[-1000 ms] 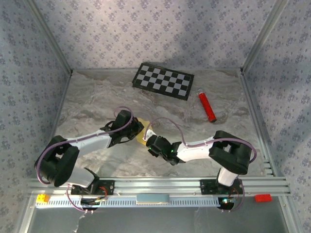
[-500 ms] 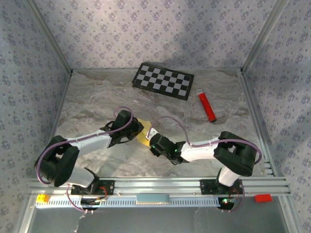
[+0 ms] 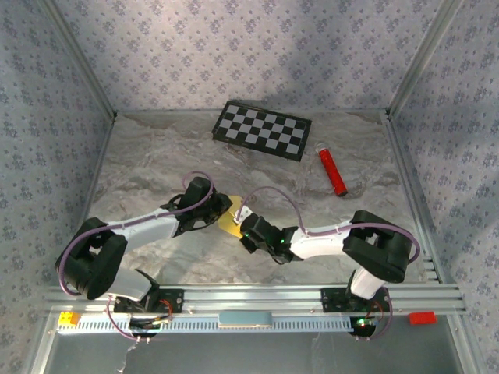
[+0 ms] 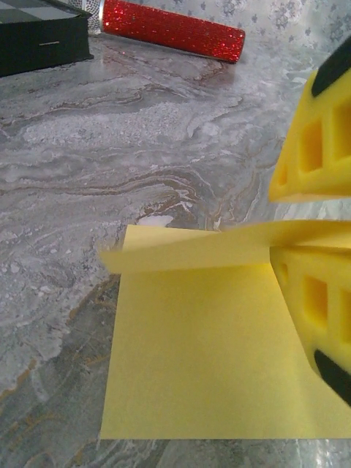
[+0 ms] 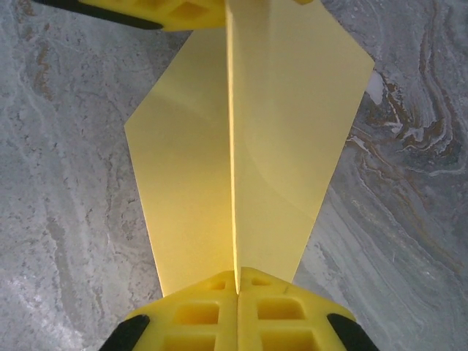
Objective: Fold a paper plane with a square sheet of paper (pick it up from the middle)
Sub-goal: Fourth fold the wing at the center of the table.
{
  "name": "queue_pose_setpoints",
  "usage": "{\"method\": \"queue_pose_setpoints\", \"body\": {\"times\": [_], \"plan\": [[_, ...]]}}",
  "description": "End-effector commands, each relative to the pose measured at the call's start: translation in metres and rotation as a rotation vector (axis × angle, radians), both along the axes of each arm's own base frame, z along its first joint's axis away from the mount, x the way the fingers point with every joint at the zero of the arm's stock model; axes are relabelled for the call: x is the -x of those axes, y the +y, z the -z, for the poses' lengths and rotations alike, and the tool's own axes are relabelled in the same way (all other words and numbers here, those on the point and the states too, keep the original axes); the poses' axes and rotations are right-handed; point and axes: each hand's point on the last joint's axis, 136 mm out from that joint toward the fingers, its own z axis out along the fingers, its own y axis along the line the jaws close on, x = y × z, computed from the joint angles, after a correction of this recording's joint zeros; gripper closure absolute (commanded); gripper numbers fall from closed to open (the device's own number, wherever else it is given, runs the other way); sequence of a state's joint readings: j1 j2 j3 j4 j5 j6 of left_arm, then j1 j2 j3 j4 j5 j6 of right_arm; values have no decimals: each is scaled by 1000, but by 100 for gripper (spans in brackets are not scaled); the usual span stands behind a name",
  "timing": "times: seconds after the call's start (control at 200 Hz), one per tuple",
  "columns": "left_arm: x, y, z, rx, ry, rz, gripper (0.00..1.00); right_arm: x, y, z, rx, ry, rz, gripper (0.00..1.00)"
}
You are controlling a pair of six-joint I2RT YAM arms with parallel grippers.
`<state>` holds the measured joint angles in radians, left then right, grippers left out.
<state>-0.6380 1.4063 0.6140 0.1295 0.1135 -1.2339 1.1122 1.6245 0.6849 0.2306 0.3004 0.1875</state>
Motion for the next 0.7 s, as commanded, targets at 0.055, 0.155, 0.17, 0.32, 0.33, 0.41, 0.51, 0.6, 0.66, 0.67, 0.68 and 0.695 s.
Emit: {"method": "queue_pose_setpoints", "body": {"times": [0.055, 0.155, 0.17, 0.32, 0.33, 0.41, 0.51, 0.6, 0.66, 0.67, 0.68, 0.695], "plan": [[0, 6, -12, -37, -14, -17, 62, -5, 1, 7, -32, 46, 29, 97], [3, 15, -14, -63, -17, -34, 51, -7, 3, 8, -47, 65, 34, 97], [4, 16, -15, -65, -18, -35, 51, -7, 3, 9, -49, 68, 35, 97], [7, 29, -19, -88, -23, -60, 46, -10, 3, 14, -73, 118, 64, 98], [7, 29, -18, -89, -22, -62, 46, -10, 3, 14, -78, 121, 65, 98], [9, 34, -18, -91, -18, -72, 46, -9, 3, 19, -107, 163, 61, 98], [11, 37, -17, -91, -12, -77, 47, -11, 1, 23, -148, 224, 80, 98], [13, 38, -14, -90, -7, -78, 51, -13, -2, 26, -186, 276, 102, 98], [13, 39, -14, -88, -7, -78, 54, -12, -2, 26, -228, 330, 105, 99], [13, 39, -14, -89, -7, -77, 55, -13, -2, 26, -235, 335, 107, 99], [12, 39, -14, -88, -7, -79, 56, -13, -1, 26, -243, 348, 104, 99], [13, 39, -13, -89, -6, -78, 57, -12, 0, 25, -259, 363, 104, 99]]}}
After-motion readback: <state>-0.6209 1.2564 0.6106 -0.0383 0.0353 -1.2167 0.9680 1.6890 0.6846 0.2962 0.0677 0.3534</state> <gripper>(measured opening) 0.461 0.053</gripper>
